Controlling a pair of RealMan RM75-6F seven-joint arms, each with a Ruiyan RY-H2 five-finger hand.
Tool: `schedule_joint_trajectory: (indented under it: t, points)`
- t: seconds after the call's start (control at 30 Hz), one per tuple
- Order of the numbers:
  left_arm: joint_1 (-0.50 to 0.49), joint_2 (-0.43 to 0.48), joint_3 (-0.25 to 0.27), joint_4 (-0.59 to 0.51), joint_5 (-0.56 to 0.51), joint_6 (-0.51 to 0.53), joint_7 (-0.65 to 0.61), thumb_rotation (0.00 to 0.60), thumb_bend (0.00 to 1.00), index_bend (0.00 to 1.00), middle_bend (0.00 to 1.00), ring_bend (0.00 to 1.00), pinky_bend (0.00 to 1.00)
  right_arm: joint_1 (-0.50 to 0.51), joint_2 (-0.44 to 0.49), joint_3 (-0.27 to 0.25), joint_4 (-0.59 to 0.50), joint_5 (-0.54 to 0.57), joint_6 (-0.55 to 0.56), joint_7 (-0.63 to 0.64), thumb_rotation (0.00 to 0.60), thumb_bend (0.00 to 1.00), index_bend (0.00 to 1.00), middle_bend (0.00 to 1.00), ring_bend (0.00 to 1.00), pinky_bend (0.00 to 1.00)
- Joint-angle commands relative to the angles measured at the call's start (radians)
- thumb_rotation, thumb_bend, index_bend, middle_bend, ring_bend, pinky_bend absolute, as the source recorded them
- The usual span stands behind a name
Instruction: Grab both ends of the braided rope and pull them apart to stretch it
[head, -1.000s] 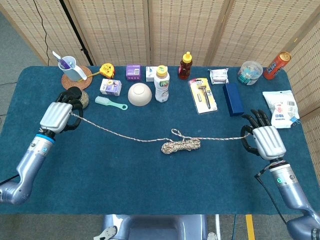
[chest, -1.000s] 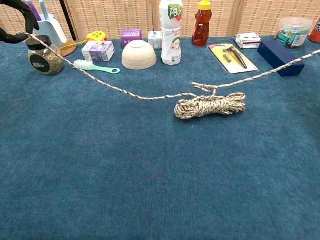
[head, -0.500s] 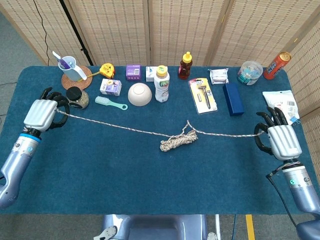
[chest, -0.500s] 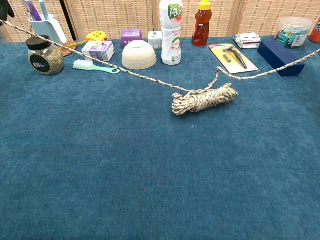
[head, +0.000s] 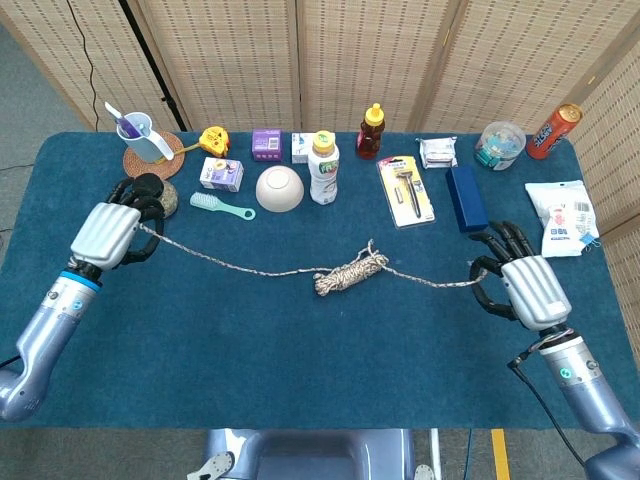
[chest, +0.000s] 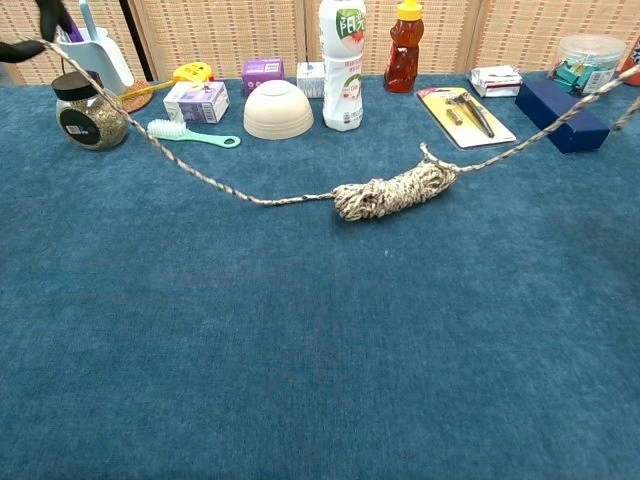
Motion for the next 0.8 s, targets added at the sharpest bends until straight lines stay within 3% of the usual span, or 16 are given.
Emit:
schedule_joint_trajectory:
  t: [0.03,0.1,0.13,0.23,0.3,0.4,0.7,0.8]
  points:
    - [-0.024,-0.026,-0.002,-0.021,0.014,-0.012,0.023,0.600,0.47,0.72,0.35,0.16,0.00,0.023,-0.005,-0.004,-0.029,-0.023,-0.028,0.010,0.600,0.51,0.60,0.19,0.01,0.00]
    - [-0.036,-0.038,-0.004,-0.029,0.017,-0.018,0.036,0.600,0.45,0.62,0.27,0.11,0.00,0.032,-0.010,-0.005,-0.038,-0.029,-0.038,0.006,0.600,0.51,0.52,0.15,0.00,0.00]
    - [-0.046,-0.048,-0.005,-0.035,0.017,-0.025,0.048,0.600,0.40,0.49,0.15,0.05,0.00,0.040,-0.014,-0.005,-0.044,-0.032,-0.048,0.000,0.600,0.50,0.48,0.12,0.00,0.00]
    - [-0.080,-0.053,0.006,-0.064,-0.007,-0.087,0.100,0.600,0.26,0.13,0.00,0.00,0.00,0.057,-0.019,-0.005,-0.062,-0.035,-0.073,-0.020,0.600,0.34,0.26,0.02,0.00,0.00]
    - [-0.107,-0.048,0.012,-0.090,-0.029,-0.132,0.141,0.600,0.18,0.02,0.00,0.00,0.00,0.066,-0.023,-0.004,-0.069,-0.027,-0.090,-0.050,0.600,0.20,0.09,0.00,0.00,0.00]
    - [-0.125,-0.052,0.013,-0.119,-0.051,-0.148,0.177,0.600,0.10,0.00,0.00,0.00,0.00,0.069,-0.029,-0.001,-0.072,-0.003,-0.102,-0.092,0.600,0.12,0.00,0.00,0.00,0.00]
    - [-0.057,0.016,0.027,-0.183,-0.117,-0.040,0.214,0.600,0.10,0.00,0.00,0.00,0.00,0.028,-0.007,0.008,-0.061,0.043,-0.048,-0.110,0.600,0.09,0.00,0.00,0.00,0.00]
    - [-0.019,0.046,0.039,-0.207,-0.115,0.011,0.219,0.600,0.10,0.05,0.00,0.00,0.00,0.012,0.000,0.009,-0.051,0.056,-0.031,-0.101,0.600,0.09,0.01,0.00,0.00,0.00]
